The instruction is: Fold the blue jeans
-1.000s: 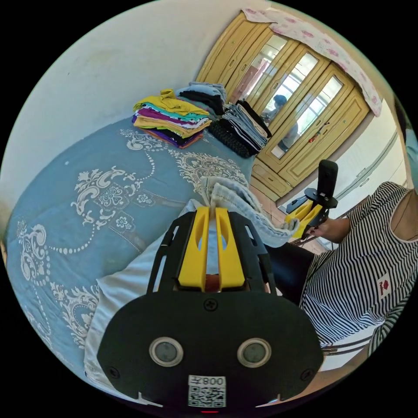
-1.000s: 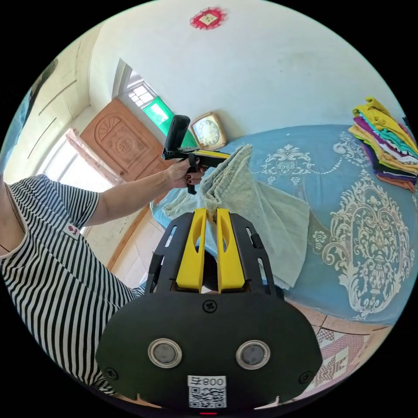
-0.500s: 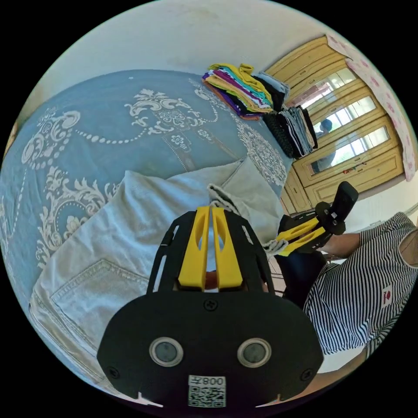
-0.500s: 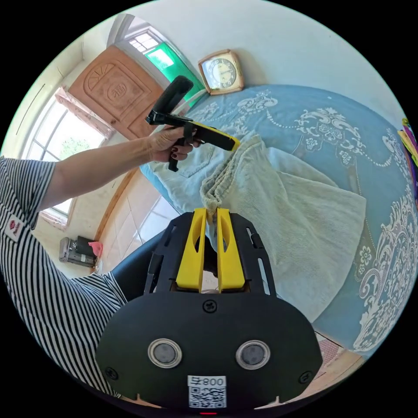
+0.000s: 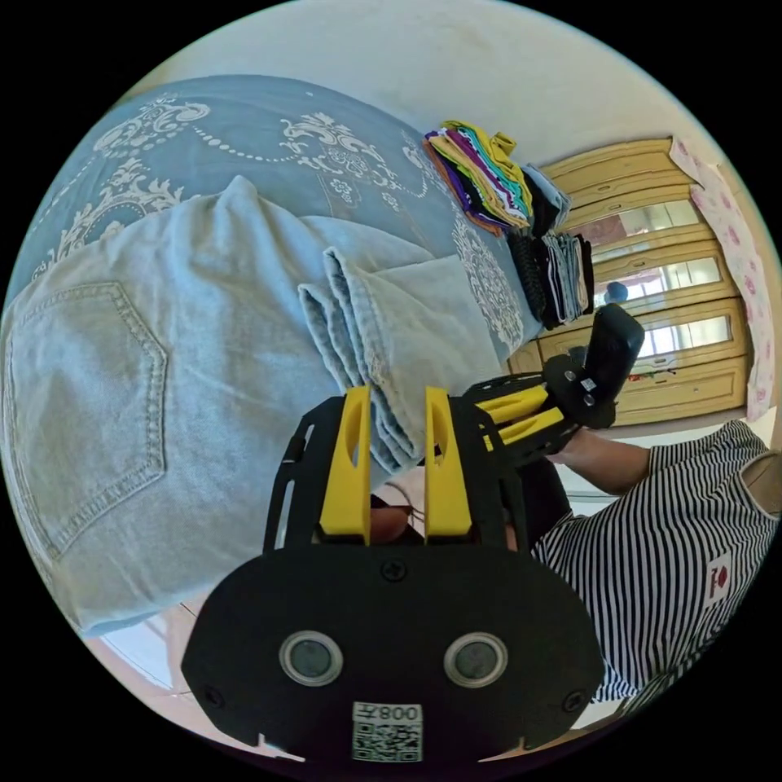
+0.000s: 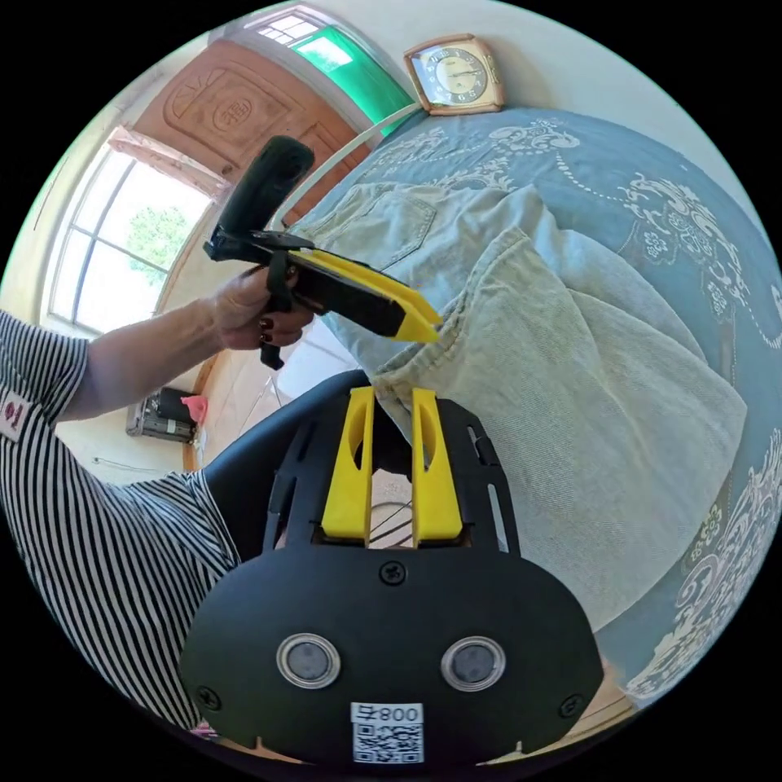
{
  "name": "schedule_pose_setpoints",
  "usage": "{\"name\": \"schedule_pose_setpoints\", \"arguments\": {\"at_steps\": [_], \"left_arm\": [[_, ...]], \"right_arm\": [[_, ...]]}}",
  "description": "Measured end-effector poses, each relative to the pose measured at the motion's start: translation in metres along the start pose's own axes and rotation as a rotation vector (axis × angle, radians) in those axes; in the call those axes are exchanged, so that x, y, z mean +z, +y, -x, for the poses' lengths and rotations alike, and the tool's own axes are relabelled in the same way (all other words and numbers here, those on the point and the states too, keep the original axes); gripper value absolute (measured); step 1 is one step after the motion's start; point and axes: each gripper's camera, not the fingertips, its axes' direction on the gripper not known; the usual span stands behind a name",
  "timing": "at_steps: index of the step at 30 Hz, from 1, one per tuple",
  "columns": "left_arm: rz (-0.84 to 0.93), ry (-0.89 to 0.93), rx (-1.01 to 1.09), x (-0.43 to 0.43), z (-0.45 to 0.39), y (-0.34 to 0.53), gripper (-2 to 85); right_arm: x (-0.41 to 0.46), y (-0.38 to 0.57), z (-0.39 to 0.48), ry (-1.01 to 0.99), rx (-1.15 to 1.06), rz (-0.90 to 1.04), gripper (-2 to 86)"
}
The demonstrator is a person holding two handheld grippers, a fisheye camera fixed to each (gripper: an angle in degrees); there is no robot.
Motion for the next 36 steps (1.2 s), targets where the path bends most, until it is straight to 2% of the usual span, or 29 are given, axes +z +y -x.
{"name": "schedule_pose_setpoints", "arguments": {"at_steps": [3, 10, 16, 22, 25, 28, 32, 36], "left_arm": [[0.062, -0.074, -0.013, 0.006, 0.006, 0.015, 6.2], [-0.021, -0.105, -0.010, -0.017, 0.008, 0.051, 3.9], [-0.144, -0.086, -0.129, -0.047, 0.024, 0.075, 8.9], [-0.109, -0.103, -0.239, -0.031, 0.055, 0.071, 9.4], [-0.108, -0.057, -0.205, -0.033, 0.053, 0.077, 7.4], [-0.110, -0.099, -0.182, -0.040, 0.043, 0.082, 4.6], [-0.174, -0.105, -0.106, -0.059, 0.020, 0.087, 3.1], [-0.237, -0.130, 0.017, -0.081, -0.011, 0.085, 2.5]], "right_arm": [[-0.008, -0.017, 0.003, 0.002, -0.021, -0.007, 5.2], [-0.026, -0.078, -0.022, 0.220, -0.054, -0.017, 6.6], [-0.003, -0.141, -0.035, 0.355, -0.175, 0.102, 9.1], [0.036, -0.178, -0.032, 0.385, -0.260, 0.236, 9.8], [0.047, -0.184, -0.028, 0.413, -0.269, 0.251, 9.3], [0.050, -0.186, -0.020, 0.447, -0.281, 0.240, 8.5], [0.044, -0.185, -0.012, 0.469, -0.275, 0.201, 2.8], [0.025, -0.182, -0.007, 0.469, -0.246, 0.132, 0.8]]}}
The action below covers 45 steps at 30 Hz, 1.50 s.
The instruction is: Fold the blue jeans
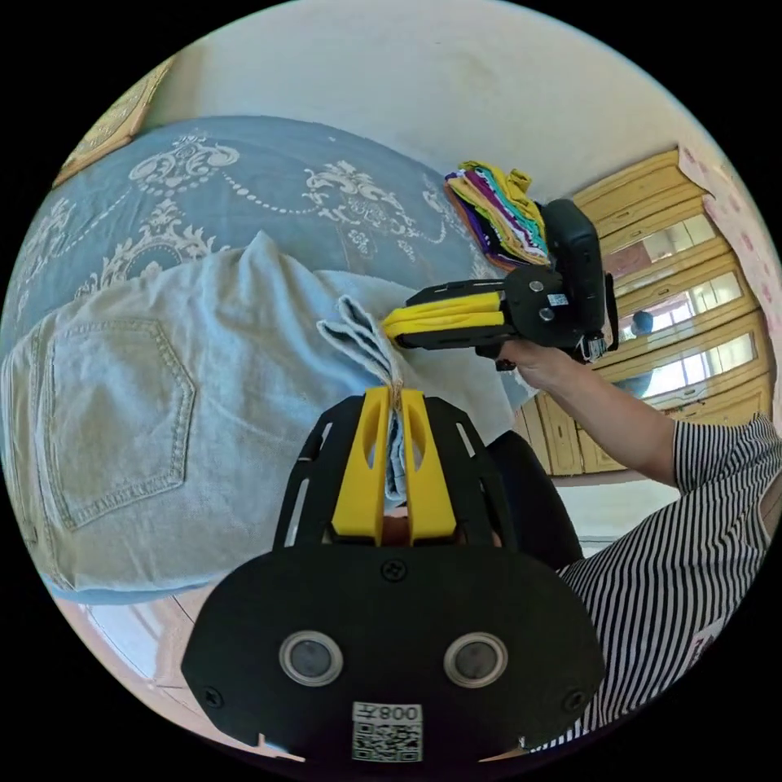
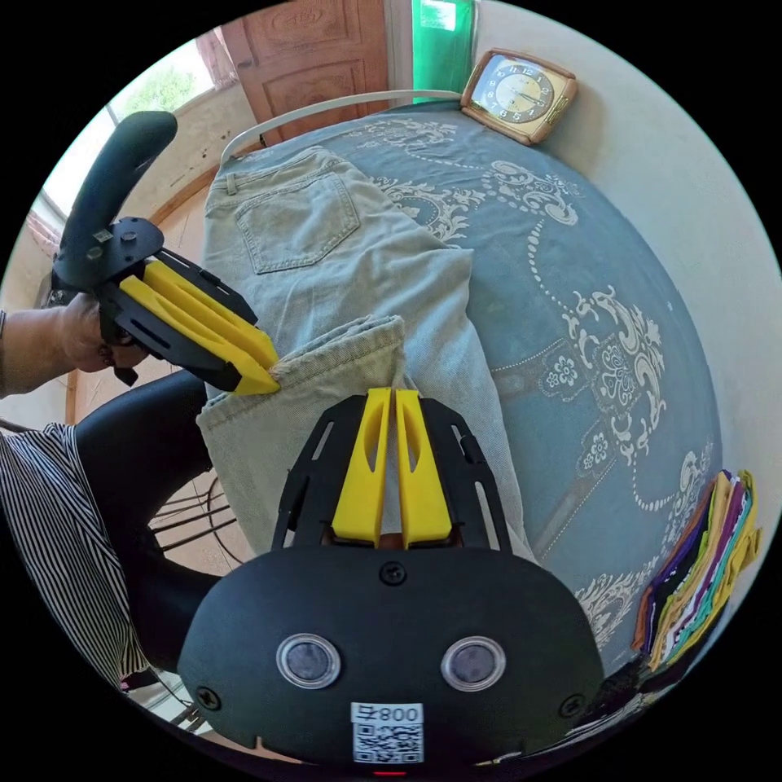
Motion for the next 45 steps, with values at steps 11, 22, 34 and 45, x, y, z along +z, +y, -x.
{"name": "schedule_pose_setpoints", "arguments": {"at_steps": [11, 22, 34, 45], "left_arm": [[0.113, -0.090, -0.094, 0.029, 0.017, 0.018, 2.6], [0.076, -0.104, 0.012, 0.017, -0.056, 0.040, 1.5], [0.122, -0.220, 0.049, 0.039, -0.117, 0.047, 0.2], [0.216, -0.269, 0.118, 0.077, -0.173, 0.051, 0.4]], "right_arm": [[-0.003, 0.008, -0.025, -0.016, 0.165, -0.049, 1.5], [-0.022, 0.024, -0.012, -0.048, 0.180, -0.166, 2.0], [0.040, 0.020, 0.001, 0.037, 0.119, 0.077, -0.2], [0.057, 0.062, -0.007, -0.039, 0.126, 0.086, 0.2]]}}
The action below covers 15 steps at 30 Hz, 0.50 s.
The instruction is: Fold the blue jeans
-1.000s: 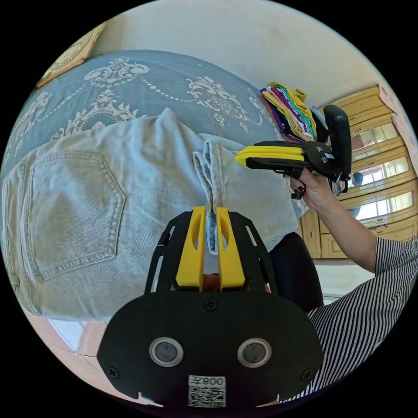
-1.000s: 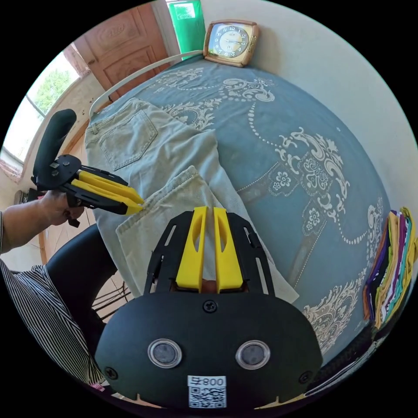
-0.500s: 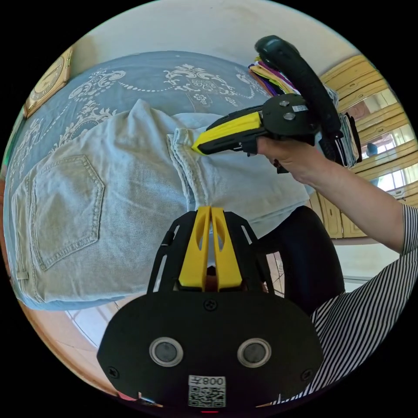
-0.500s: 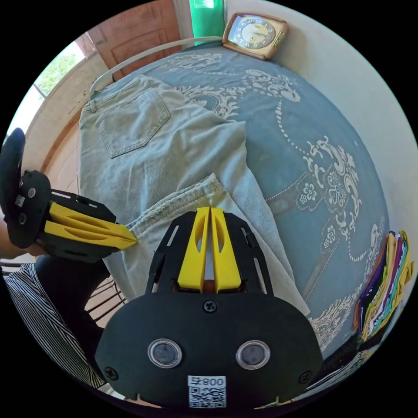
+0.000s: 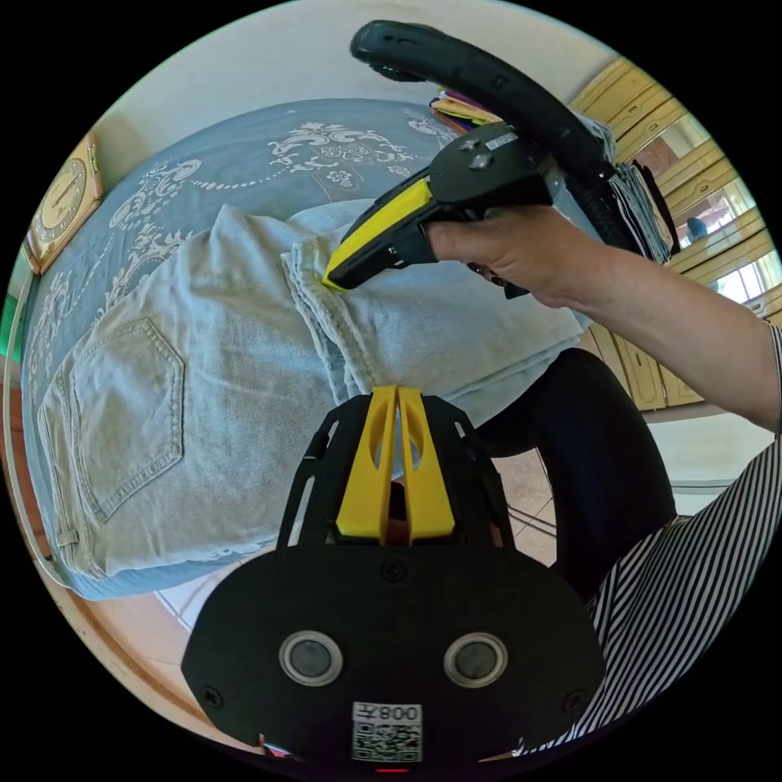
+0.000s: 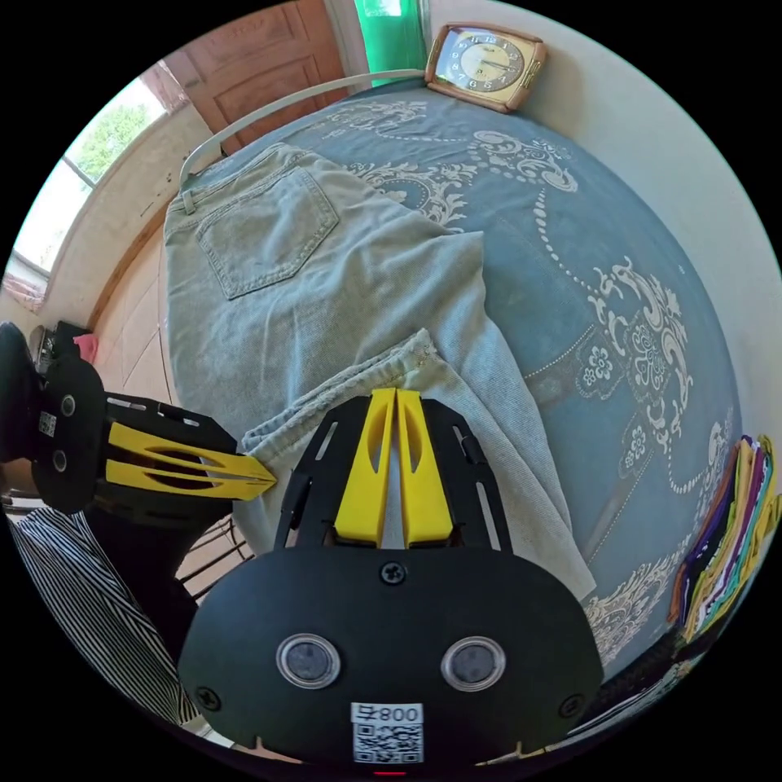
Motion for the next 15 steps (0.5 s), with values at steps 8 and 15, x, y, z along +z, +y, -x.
{"name": "schedule_pose_setpoints", "arguments": {"at_steps": [8, 15], "left_arm": [[-0.101, -0.024, -0.011, -0.030, -0.041, 0.001, 0.5], [-0.061, -0.045, -0.058, -0.003, -0.068, -0.009, 0.4]], "right_arm": [[-0.057, 0.103, -0.044, -0.082, 0.150, -0.165, 0.2], [-0.023, 0.225, -0.048, -0.168, 0.253, -0.018, 0.3]]}}
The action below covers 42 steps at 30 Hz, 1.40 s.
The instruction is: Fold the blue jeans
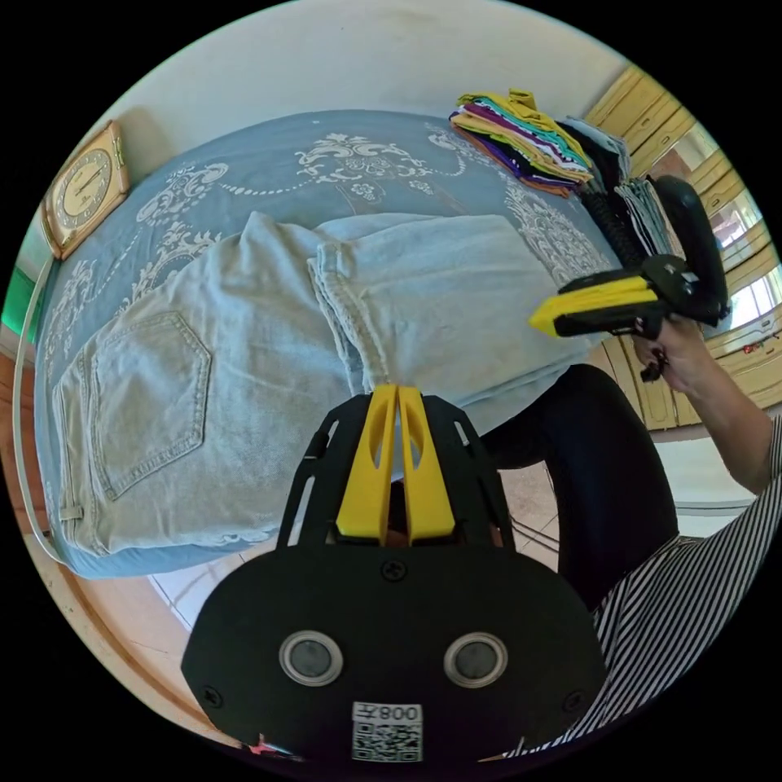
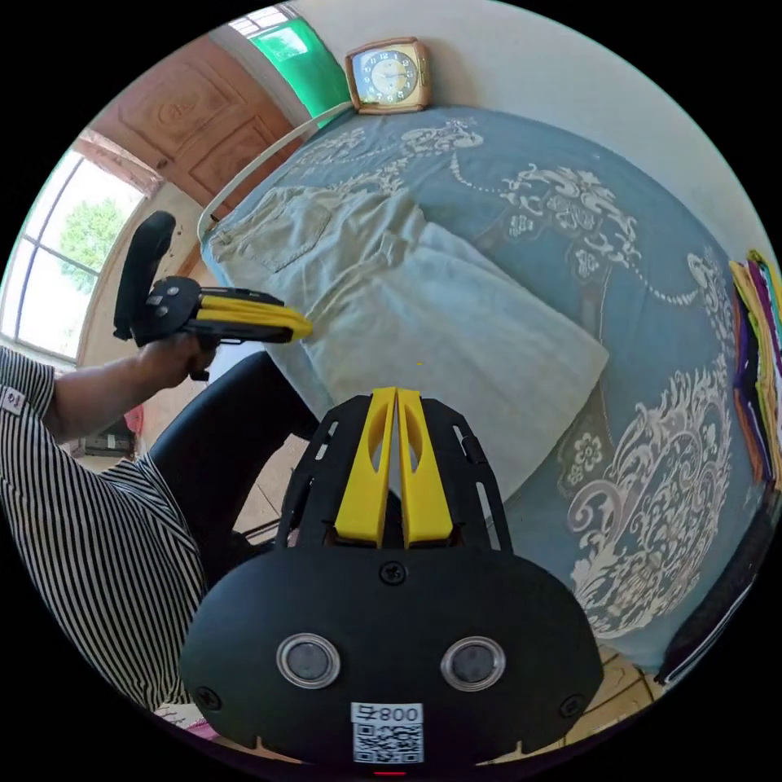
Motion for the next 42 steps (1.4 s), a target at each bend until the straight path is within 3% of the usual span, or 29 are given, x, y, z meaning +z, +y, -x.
{"name": "schedule_pose_setpoints", "arguments": {"at_steps": [5, 10, 18, 28, 33, 38, 42], "left_arm": [[0.021, -0.001, 0.008, -0.011, -0.026, -0.008, 0.9], [-0.050, 0.055, 0.071, -0.031, -0.071, -0.007, 3.1], [-0.024, 0.125, 0.368, -0.011, -0.205, -0.029, 8.7], [0.002, -0.025, 0.578, 0.027, -0.327, -0.048, 10.5], [-0.019, -0.209, 0.605, 0.038, -0.372, -0.045, 8.7], [-0.062, -0.135, 0.518, 0.026, -0.372, -0.045, 5.2], [-0.089, -0.079, 0.477, 0.015, -0.371, -0.045, 2.9]], "right_arm": [[0.009, 0.029, -0.030, -0.030, 0.064, 0.000, 0.5], [-0.030, 0.088, -0.078, -0.071, 0.217, -0.172, 1.3], [-0.009, 0.216, -0.187, -0.423, 0.614, -0.268, 8.7], [0.018, 0.260, -0.237, -0.639, 0.664, -0.299, 6.9], [0.011, 0.270, -0.249, -0.686, 0.618, -0.329, 5.1], [0.006, 0.272, -0.262, -0.699, 0.571, -0.317, 4.5], [-0.004, 0.293, -0.295, -0.749, 0.616, -0.443, 3.7]]}}
